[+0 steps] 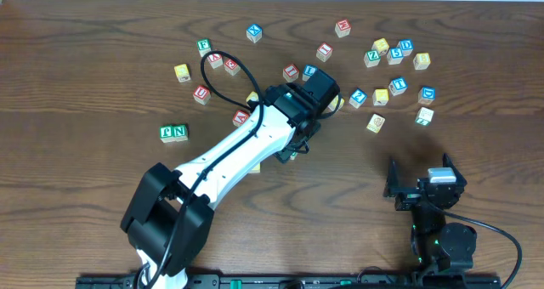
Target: Spell out ROBOT
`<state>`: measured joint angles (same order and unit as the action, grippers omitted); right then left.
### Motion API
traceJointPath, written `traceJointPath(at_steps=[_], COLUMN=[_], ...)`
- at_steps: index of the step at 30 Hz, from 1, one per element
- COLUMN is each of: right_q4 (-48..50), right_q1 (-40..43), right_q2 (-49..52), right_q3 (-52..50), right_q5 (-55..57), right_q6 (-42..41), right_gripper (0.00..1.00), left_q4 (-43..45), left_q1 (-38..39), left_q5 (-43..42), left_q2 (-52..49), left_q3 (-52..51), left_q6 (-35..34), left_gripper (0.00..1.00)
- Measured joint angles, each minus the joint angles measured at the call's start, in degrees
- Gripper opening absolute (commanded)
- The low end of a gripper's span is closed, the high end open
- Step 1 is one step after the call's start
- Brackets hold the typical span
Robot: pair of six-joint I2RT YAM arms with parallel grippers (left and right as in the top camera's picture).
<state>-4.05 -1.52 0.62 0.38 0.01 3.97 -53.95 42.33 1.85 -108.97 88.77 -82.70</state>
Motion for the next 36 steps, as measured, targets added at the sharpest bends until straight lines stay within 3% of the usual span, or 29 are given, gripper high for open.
traceJointPath(at_steps=[12, 36], right_q4=[0.00, 0.00], right_q1=[0.00, 0.00], right_q2=[0.02, 0.02], right_q3=[0.00, 0.00], right_q5=[0.00, 0.00], right_q6=[0.00, 0.00], right_gripper=[0.99, 0.99], left_q4=[2.67, 4.96], left_q1=[0.00, 0.00], left_q5=[-0.24, -0.22], left_q2=[-7.41, -10.84], left_q3=[0.00, 0.00], left_q6=[-1.55, -2.47], left_gripper=[0.68, 0.71])
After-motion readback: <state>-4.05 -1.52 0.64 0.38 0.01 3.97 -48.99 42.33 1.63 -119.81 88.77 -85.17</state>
